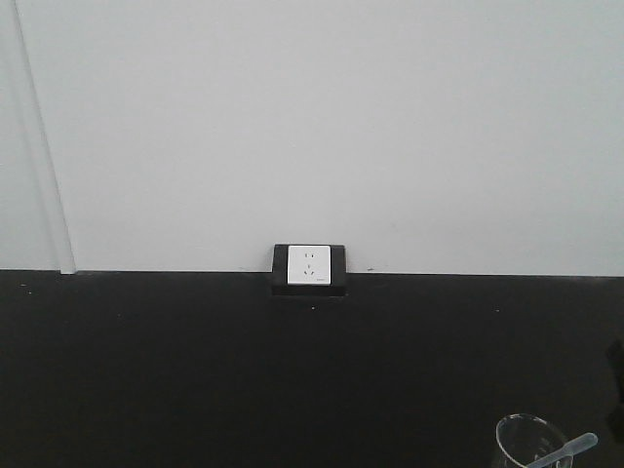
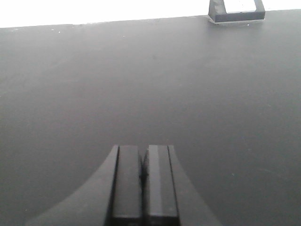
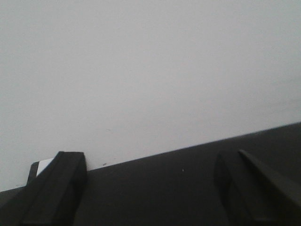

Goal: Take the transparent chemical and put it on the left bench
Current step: 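Lower the right gripper, close on the transparent dropper, lift it out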

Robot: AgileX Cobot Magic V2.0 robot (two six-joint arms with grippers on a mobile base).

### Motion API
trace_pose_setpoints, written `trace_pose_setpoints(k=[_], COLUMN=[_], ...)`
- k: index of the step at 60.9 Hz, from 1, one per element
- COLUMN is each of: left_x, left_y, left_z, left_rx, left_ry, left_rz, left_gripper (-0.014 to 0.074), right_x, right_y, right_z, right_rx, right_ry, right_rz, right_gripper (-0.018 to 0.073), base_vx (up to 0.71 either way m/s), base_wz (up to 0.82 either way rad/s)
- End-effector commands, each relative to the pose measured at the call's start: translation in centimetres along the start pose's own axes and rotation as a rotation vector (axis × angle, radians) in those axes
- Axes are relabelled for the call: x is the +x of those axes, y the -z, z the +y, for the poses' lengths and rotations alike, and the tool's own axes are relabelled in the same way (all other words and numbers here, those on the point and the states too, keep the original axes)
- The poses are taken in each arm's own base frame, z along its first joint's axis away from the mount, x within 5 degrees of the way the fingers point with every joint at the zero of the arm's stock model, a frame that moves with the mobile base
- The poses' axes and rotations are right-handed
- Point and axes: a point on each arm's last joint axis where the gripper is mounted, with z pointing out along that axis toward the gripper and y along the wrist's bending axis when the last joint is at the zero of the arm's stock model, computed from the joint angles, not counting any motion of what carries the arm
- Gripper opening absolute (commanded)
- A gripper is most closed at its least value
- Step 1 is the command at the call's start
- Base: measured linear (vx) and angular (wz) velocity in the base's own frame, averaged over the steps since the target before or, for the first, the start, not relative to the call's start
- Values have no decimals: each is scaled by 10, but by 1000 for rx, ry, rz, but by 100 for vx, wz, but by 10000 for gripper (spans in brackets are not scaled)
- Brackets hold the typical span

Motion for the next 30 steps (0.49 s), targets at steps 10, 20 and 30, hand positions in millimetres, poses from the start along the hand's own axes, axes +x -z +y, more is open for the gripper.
trace_pose_setpoints(k=[10, 20, 30], left_x=[-3, -3, -3], left_y=[1, 1, 1], left_z=[0, 0, 0], left_rx=[-2, -2, -2], left_ry=[9, 9, 9], left_rz=[-81, -81, -81], left_gripper=[-3, -3, -3], right_x=[22, 52, 66], right_y=[-21, -32, -41], right_z=[0, -5, -3], right_rx=[-74, -55, -93], right_ry=[-64, -121, -108], right_rz=[-123, -6, 50], right_gripper=[566, 566, 565], base_vx=[0, 0, 0], base_wz=[0, 0, 0])
